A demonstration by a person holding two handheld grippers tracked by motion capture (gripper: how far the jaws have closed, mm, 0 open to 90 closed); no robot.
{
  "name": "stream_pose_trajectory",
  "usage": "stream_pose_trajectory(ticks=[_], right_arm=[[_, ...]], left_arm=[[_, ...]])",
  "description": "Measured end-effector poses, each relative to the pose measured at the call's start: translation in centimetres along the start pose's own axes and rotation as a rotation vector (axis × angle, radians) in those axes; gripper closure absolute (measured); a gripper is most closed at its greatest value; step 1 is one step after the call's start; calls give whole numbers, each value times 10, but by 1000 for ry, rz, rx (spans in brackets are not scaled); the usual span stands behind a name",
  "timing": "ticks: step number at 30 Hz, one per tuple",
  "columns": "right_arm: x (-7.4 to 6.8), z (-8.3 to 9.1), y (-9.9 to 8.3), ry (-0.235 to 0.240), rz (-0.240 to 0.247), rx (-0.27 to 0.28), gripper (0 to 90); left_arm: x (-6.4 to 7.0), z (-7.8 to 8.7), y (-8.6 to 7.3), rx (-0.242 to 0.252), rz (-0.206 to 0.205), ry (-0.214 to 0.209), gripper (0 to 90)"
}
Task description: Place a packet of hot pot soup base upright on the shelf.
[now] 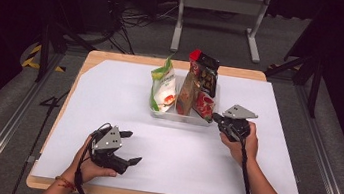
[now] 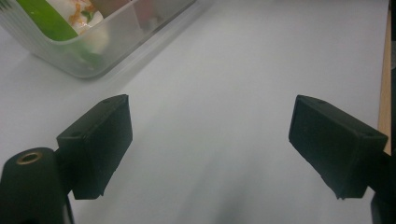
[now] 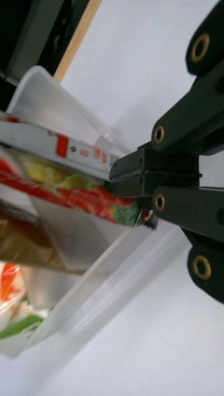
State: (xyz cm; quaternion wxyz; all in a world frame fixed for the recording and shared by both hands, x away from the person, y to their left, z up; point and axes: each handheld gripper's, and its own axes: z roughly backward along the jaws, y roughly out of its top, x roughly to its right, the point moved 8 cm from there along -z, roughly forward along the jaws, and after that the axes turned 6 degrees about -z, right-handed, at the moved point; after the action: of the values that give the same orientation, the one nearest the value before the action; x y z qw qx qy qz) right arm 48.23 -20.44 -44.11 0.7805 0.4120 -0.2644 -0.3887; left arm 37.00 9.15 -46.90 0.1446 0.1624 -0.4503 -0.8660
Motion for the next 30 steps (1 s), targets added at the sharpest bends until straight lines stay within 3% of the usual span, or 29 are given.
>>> stream_pose_trajectory(ticks=[4, 11, 14, 19, 25, 30], right_arm=[[-7, 5, 4, 32, 20, 0, 900], [-10, -5, 5, 8, 44, -35, 900], [-9, -10, 3, 11, 25, -44, 900], [-2, -17, -2, 52, -64, -46, 900], [0, -8, 5, 10, -33, -14, 900], [-5, -15, 8, 9, -26, -37, 900]], left_arm=[[0, -1, 0, -3, 0, -3, 143], [1, -1, 1, -4, -1, -5, 142], [1, 0, -1, -4, -1, -5, 142], [0, 1, -1, 0, 3, -2, 142], [0, -2, -1, -5, -1, -4, 142], [2, -2, 1, -6, -11, -8, 142]])
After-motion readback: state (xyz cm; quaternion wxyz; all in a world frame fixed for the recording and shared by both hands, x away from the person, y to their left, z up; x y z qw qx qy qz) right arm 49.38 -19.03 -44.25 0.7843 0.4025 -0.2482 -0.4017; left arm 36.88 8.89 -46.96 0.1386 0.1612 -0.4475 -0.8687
